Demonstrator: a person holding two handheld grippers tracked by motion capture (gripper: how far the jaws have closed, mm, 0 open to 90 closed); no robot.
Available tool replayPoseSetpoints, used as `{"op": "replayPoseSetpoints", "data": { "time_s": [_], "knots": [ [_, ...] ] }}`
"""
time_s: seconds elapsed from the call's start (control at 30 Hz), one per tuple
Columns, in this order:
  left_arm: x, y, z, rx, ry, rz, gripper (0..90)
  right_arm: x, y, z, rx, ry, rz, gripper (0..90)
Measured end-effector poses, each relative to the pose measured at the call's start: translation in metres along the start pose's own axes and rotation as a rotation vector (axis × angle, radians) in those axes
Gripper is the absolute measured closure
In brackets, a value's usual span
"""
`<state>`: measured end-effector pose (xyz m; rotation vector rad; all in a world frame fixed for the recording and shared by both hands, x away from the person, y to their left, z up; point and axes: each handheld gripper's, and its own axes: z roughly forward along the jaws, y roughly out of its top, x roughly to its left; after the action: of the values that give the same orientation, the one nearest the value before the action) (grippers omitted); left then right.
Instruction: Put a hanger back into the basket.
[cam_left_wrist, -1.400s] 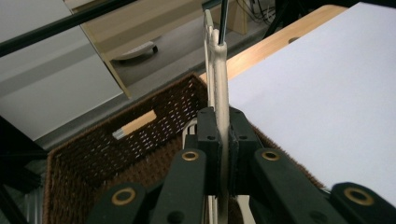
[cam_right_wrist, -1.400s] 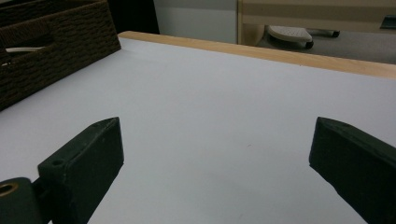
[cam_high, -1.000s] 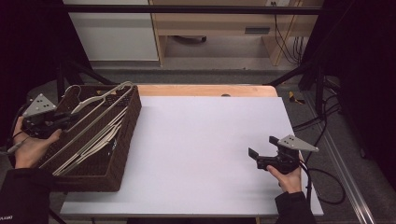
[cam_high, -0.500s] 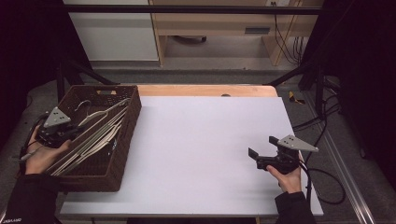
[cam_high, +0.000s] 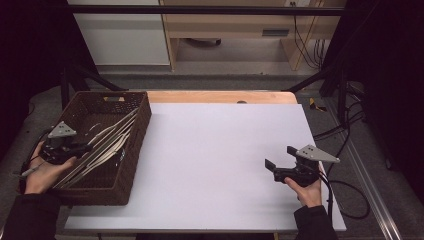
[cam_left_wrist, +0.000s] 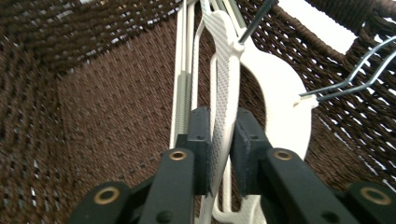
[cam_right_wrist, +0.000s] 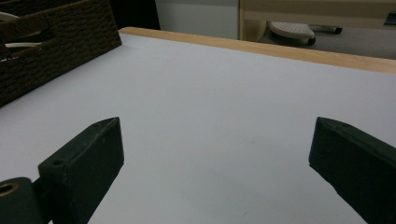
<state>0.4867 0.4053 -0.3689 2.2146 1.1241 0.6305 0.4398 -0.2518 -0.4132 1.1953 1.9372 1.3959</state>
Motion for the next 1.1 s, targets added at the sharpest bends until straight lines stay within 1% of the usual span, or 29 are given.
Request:
{"op": "replayPoseSetpoints", "data": {
  "time_s": [0.03,0.07,0.1,0.13,0.2,0.23,0.27,0.3,0.37,0.4,0.43,0.47,0.5,0.53,0.63,0.7,0.77,0.83,0.9,0.97,1.0,1.07,1.1],
  "knots": [
    [0.000,0.000,-0.001,0.017,-0.006,0.003,74.7,0.000,0.000,0.000,0.000,-0.002,0.004,3.6],
    [-0.003,0.000,0.000,0.009,0.000,-0.008,72.6,0.000,0.000,0.000,-0.001,-0.002,0.002,3.6],
    [-0.005,-0.001,0.000,-0.008,-0.004,-0.021,72.3,0.000,0.000,0.000,0.000,-0.002,0.005,3.6],
    [-0.005,-0.001,-0.002,-0.009,-0.011,-0.018,71.8,0.000,0.000,-0.001,0.000,-0.002,0.007,3.6],
    [-0.008,-0.002,-0.003,-0.028,-0.016,-0.030,70.3,0.000,0.000,-0.001,-0.002,-0.003,0.009,3.6],
    [-0.009,-0.003,-0.004,-0.034,-0.013,-0.025,69.5,0.000,0.001,-0.001,-0.003,-0.002,0.011,3.6],
    [-0.009,-0.002,-0.006,-0.038,-0.010,-0.029,68.8,-0.001,0.001,-0.001,-0.006,-0.001,0.003,3.6],
    [-0.010,-0.002,-0.007,-0.053,-0.010,-0.043,68.0,0.000,0.001,-0.001,-0.006,-0.004,0.007,3.6],
    [-0.011,-0.001,-0.012,-0.085,-0.025,-0.057,66.1,-0.001,0.001,-0.002,-0.009,-0.001,0.008,3.6],
    [-0.012,-0.001,-0.014,-0.098,-0.013,-0.053,65.3,-0.001,0.001,-0.002,-0.011,-0.002,0.007,3.6],
    [-0.012,0.000,-0.018,-0.095,-0.016,-0.049,64.1,-0.001,0.001,-0.002,-0.011,-0.002,0.006,3.6],
    [-0.014,0.000,-0.020,-0.118,-0.017,-0.065,63.5,-0.001,0.001,-0.002,-0.008,-0.002,0.010,3.6],
    [-0.015,-0.001,-0.023,-0.134,-0.015,-0.071,63.4,-0.001,0.001,-0.002,-0.008,0.001,0.007,3.6],
    [-0.016,0.000,-0.026,-0.154,-0.017,-0.090,63.0,-0.001,0.001,-0.002,-0.008,0.000,0.006,3.6],
    [-0.023,0.002,-0.036,-0.234,-0.034,-0.111,56.3,0.000,0.001,-0.001,-0.009,0.001,0.004,3.6],
    [-0.031,0.005,-0.041,-0.297,-0.050,-0.122,50.5,0.000,0.001,-0.001,-0.010,-0.002,0.008,3.6],
    [-0.040,0.009,-0.045,-0.334,-0.052,-0.103,44.2,-0.001,0.001,-0.002,-0.012,-0.003,0.011,3.5],
    [-0.051,0.014,-0.047,-0.382,-0.066,-0.100,38.9,-0.001,0.001,-0.003,-0.019,-0.002,0.003,3.6],
    [-0.060,0.019,-0.048,-0.425,-0.076,-0.091,33.4,-0.001,0.002,-0.004,-0.020,-0.002,0.009,3.5],
    [-0.069,0.024,-0.048,-0.461,-0.082,-0.090,26.1,-0.001,0.001,-0.004,-0.019,0.001,0.005,3.5],
    [-0.074,0.027,-0.047,-0.489,-0.094,-0.103,23.1,-0.001,0.002,-0.004,-0.019,0.000,0.005,3.4],
    [-0.082,0.031,-0.045,-0.508,-0.113,-0.111,17.0,0.000,0.002,-0.005,-0.020,0.000,0.006,3.3],
    [-0.087,0.033,-0.043,-0.513,-0.115,-0.116,15.2,-0.001,0.002,-0.005,-0.027,0.001,-0.002,3.3]
  ]
}}
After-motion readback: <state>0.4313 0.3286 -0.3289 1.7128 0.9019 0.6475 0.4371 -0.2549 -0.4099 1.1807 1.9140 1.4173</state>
